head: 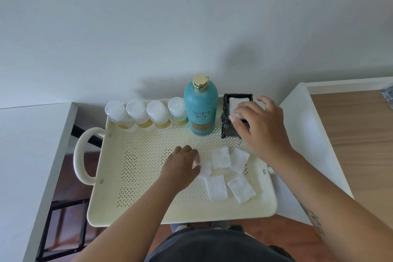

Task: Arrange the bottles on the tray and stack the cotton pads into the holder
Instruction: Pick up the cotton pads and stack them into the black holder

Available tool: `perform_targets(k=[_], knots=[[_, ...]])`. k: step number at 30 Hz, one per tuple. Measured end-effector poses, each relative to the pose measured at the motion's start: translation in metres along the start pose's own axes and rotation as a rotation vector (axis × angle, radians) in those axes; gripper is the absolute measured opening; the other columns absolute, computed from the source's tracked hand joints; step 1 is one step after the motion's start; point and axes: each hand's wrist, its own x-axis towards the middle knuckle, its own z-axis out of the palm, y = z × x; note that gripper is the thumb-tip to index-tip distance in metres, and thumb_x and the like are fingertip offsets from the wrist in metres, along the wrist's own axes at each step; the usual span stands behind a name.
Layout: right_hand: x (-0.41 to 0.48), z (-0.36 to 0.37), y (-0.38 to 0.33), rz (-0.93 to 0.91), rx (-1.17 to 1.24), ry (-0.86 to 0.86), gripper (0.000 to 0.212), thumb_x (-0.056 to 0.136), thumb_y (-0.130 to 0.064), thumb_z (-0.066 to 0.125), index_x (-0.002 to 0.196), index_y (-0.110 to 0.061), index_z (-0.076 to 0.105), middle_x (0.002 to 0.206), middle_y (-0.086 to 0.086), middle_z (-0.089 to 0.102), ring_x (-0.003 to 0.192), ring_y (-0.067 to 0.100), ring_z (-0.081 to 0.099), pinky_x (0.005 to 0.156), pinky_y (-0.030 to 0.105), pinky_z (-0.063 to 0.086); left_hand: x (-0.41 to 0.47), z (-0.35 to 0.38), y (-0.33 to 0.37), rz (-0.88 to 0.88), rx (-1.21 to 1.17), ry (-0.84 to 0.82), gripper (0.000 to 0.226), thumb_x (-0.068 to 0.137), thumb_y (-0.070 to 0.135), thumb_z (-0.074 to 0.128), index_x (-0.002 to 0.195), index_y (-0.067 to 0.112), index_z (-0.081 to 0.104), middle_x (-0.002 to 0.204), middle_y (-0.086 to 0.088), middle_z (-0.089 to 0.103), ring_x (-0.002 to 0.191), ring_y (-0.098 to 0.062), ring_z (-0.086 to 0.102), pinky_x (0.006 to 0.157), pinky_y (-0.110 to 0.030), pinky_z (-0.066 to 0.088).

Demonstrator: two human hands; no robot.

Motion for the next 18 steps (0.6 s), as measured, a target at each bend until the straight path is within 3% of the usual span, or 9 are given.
perform_targets(k=[5,10,12,15,18], knots=[[0.003,0.005,0.001,0.018,-0.102,-0.137,0.056,0.096,-0.058,0.028,0.101,-0.022,0.07,0.109,-0.012,0.07,0.129,0.03,0.04,0.106,0.051,0.029,-0.01,-0.01,0.002,-0.068,-0.241,0.125,0.011,0.089,0.024,0.064,0.095,0.017,0.059,0.093,0.003,0.065,0.088,-0.017,0.055,0.074,-0.034,0.051],[0.006,0.006,-0.001,0.056,-0.125,-0.201,0.062,0.094,-0.065,0.019,0.095,-0.027,0.068,0.107,-0.015,0.07,0.13,0.028,0.039,0.11,0.053,0.024,-0.015,-0.026,0.003,-0.329,-0.63,0.135,0.014,0.089,0.021,0.068,0.1,0.026,0.062,0.089,0.007,0.064,0.082,-0.01,0.058,0.065,-0.019,0.043],[0.007,0.005,-0.001,0.073,-0.117,-0.228,0.062,0.094,-0.066,0.019,0.094,-0.028,0.068,0.108,-0.015,0.069,0.13,0.028,0.039,0.111,0.053,0.022,-0.015,-0.032,0.003,-0.421,-0.792,0.12,0.005,0.09,0.025,0.067,0.092,0.028,0.068,0.089,0.007,0.069,0.079,-0.01,0.061,0.062,-0.018,0.043],[0.006,0.002,-0.003,0.07,-0.105,-0.2,0.051,0.094,-0.06,0.032,0.097,-0.026,0.069,0.109,-0.013,0.069,0.128,0.029,0.042,0.109,0.052,0.023,-0.018,-0.04,0.005,-0.482,-0.925,0.158,0.006,0.09,0.024,0.067,0.085,0.026,0.068,0.077,0.007,0.073,0.061,-0.004,0.06,0.055,-0.018,0.043],[-0.005,-0.002,-0.007,0.032,-0.026,0.025,0.026,0.089,-0.042,0.056,0.096,-0.021,0.069,0.1,-0.006,0.068,0.112,0.03,0.052,0.096,0.044,0.033,-0.021,-0.048,0.012,-0.479,-1.094,0.149,0.004,0.09,0.017,0.067,0.086,0.017,0.066,0.072,0.005,0.073,0.069,-0.01,0.062,0.066,-0.028,0.047]])
